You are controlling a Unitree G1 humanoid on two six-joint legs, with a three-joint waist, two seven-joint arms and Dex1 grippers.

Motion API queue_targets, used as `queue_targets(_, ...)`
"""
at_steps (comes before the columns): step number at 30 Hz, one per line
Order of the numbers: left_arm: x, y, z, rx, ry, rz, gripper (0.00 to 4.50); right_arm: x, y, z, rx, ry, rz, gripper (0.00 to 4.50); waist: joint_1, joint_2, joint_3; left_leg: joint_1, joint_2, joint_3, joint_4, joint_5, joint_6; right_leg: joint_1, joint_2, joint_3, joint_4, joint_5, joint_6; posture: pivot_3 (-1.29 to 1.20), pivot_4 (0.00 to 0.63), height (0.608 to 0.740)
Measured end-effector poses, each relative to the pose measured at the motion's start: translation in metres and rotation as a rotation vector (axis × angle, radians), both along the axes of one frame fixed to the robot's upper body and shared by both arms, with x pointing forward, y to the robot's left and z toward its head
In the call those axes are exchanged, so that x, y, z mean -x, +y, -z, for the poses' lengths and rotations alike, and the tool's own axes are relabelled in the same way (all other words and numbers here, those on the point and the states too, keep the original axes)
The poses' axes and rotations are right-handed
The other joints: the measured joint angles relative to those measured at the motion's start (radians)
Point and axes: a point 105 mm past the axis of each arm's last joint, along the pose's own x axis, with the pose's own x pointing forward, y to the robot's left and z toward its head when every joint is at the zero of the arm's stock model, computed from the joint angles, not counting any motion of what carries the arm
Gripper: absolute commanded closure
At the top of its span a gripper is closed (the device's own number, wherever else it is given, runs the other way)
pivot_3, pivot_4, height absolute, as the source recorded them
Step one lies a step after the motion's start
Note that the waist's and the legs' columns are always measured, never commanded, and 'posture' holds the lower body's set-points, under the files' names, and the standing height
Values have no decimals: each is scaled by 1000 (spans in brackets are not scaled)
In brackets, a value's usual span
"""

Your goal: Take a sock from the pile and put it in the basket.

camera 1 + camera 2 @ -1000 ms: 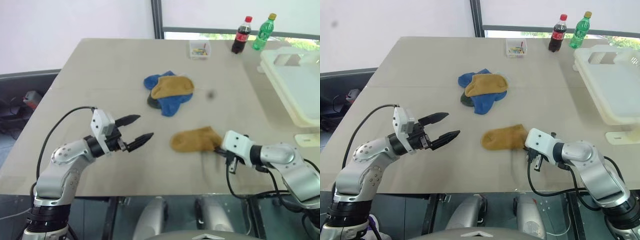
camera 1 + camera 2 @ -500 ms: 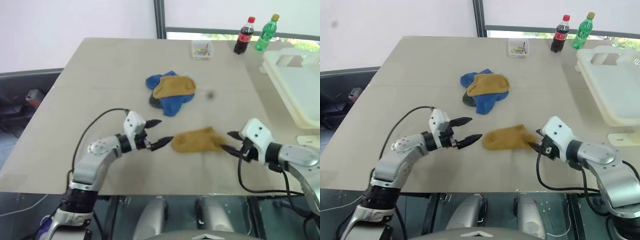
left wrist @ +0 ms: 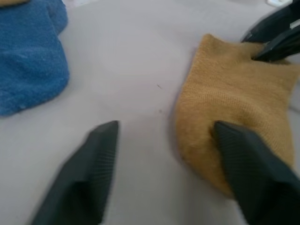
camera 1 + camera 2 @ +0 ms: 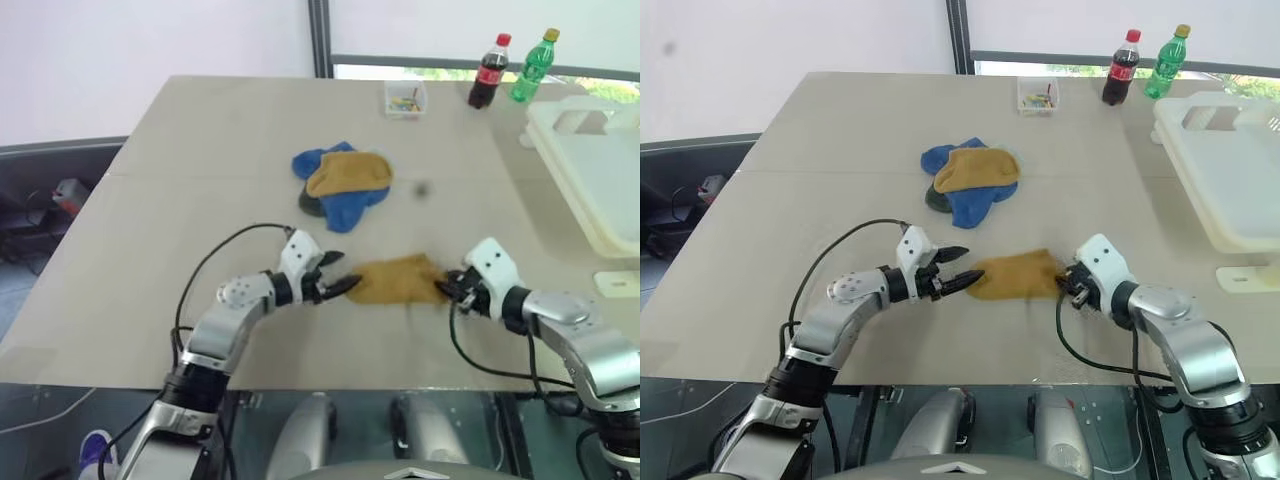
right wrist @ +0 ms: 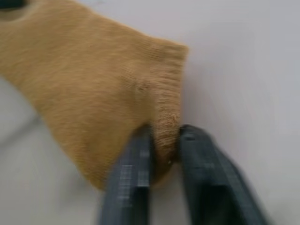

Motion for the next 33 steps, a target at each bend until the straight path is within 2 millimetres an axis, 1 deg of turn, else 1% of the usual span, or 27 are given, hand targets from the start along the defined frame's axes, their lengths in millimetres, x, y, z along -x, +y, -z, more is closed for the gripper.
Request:
queue_targets(1, 1, -2, 1, 0, 5, 7, 3122, 0, 0, 0, 12, -6, -8, 4500, 0, 0, 0, 0, 0, 0, 0, 0, 0, 0, 0, 0, 0, 0, 0, 0, 150, 740)
queue_targets(2, 1, -3, 1, -2, 8, 11, 3677, 0, 0, 0, 19, -7, -11, 4500, 0, 0, 0, 0, 0, 0, 0, 0, 0, 0, 0, 0, 0, 0, 0, 0, 150, 740)
queue_targets(3, 2, -5, 1, -3, 13, 18, 4134, 1, -1, 0, 28, -11, -14, 4500, 0, 0, -1, 0, 0, 0, 0, 0, 0, 0, 0, 0, 0, 0, 0, 0, 150, 740)
queue_targets(4, 3, -5, 1, -3, 20, 22, 4459, 2, -3, 0, 39, -14, -16, 4500, 1, 0, -1, 0, 0, 0, 0, 0, 0, 0, 0, 0, 0, 0, 0, 0, 150, 740)
queue_targets(7, 9, -4, 2, -4, 37, 35, 4459, 7, -8, -1, 74, -15, -23, 4500, 0, 0, -1, 0, 0, 0, 0, 0, 0, 0, 0, 0, 0, 0, 0, 0, 150, 740)
queue_targets(10, 25, 1, 3, -5, 78, 68, 4459, 18, -12, -2, 97, 6, -29, 4500, -2, 0, 0, -1, 1, 0, 0, 0, 0, 0, 0, 0, 0, 0, 0, 0, 150, 740)
queue_targets(14, 38, 10, 3, -11, 116, 77, 4459, 28, -7, -5, 98, 19, -52, 4500, -1, 0, 0, 0, 1, -1, 0, 0, 0, 0, 0, 0, 0, 0, 0, 0, 150, 740)
queue_targets(16, 39, 10, 1, -11, 117, 76, 4459, 29, -8, -4, 103, 25, -45, 4500, 2, 0, 0, 0, 1, -1, 1, 0, 0, 0, 0, 0, 0, 0, 0, 0, 150, 740)
queue_targets(19, 38, 9, 1, -10, 121, 70, 4459, 31, -14, 0, 148, 33, -34, 4500, 4, 0, 0, -1, 0, 0, 1, 0, 0, 0, 0, 0, 0, 0, 0, 0, 150, 740)
queue_targets(24, 35, 0, 0, -3, 111, 69, 4459, 33, -14, 1, 148, 37, -39, 4500, 3, 0, 0, -1, 1, 0, 1, 0, 0, 0, 0, 0, 0, 0, 0, 0, 150, 740)
queue_targets(25, 35, 0, 2, -5, 118, 70, 4500, 34, -13, 1, 141, 44, -44, 4003, 3, 0, 0, -1, 1, 0, 1, 0, 0, 0, 0, 0, 0, 0, 0, 0, 150, 740)
queue_targets(26, 35, 0, 2, -5, 119, 70, 4500, 34, -13, 1, 140, 45, -45, 3866, 3, 0, 0, -1, 1, 0, 1, 0, 0, 0, 0, 0, 0, 0, 0, 0, 150, 740)
queue_targets(27, 35, 0, 3, -6, 125, 71, 4169, 35, -13, 2, 137, 46, -45, 3616, 2, 0, 0, -1, 1, 0, 1, 0, 0, 0, 0, 0, 0, 0, 0, 0, 150, 740)
queue_targets(28, 35, 0, 5, -7, 140, 72, 3751, 34, -13, 1, 136, 42, -42, 3115, 1, 0, 0, -1, 1, 0, 1, 0, 0, 0, 0, 0, 0, 0, 0, 0, 150, 740)
queue_targets(29, 35, 0, 5, -6, 145, 74, 3556, 34, -13, 1, 136, 40, -41, 2826, 1, 0, 0, 0, 1, 0, 1, 0, 0, 0, 0, 0, 0, 0, 0, 0, 150, 740)
queue_targets(30, 35, -1, 4, -3, 148, 86, 3011, 33, -14, 0, 139, 31, -36, 2222, 1, 0, 0, 0, 1, 0, 1, 0, 0, 0, 0, 0, 0, 0, 0, 0, 150, 740)
queue_targets(31, 35, -1, 4, -3, 148, 86, 2823, 33, -14, 0, 140, 30, -36, 2074, 1, 0, 0, 0, 1, 0, 1, 0, 0, 0, 0, 0, 0, 0, 0, 0, 150, 740)
queue_targets(32, 35, -1, 4, -1, 143, 86, 2496, 32, -14, -1, 139, 23, -30, 1691, 0, 0, 0, 0, 1, 0, 1, 0, 0, 0, 0, 0, 0, 0, 0, 0, 150, 740)
queue_targets(33, 34, -1, 2, 9, 129, 72, 2013, 31, -13, -4, 104, 19, -19, 1650, 0, 0, 0, 0, 1, 0, 1, 0, 0, 0, 0, 0, 0, 0, 0, 0, 150, 740)
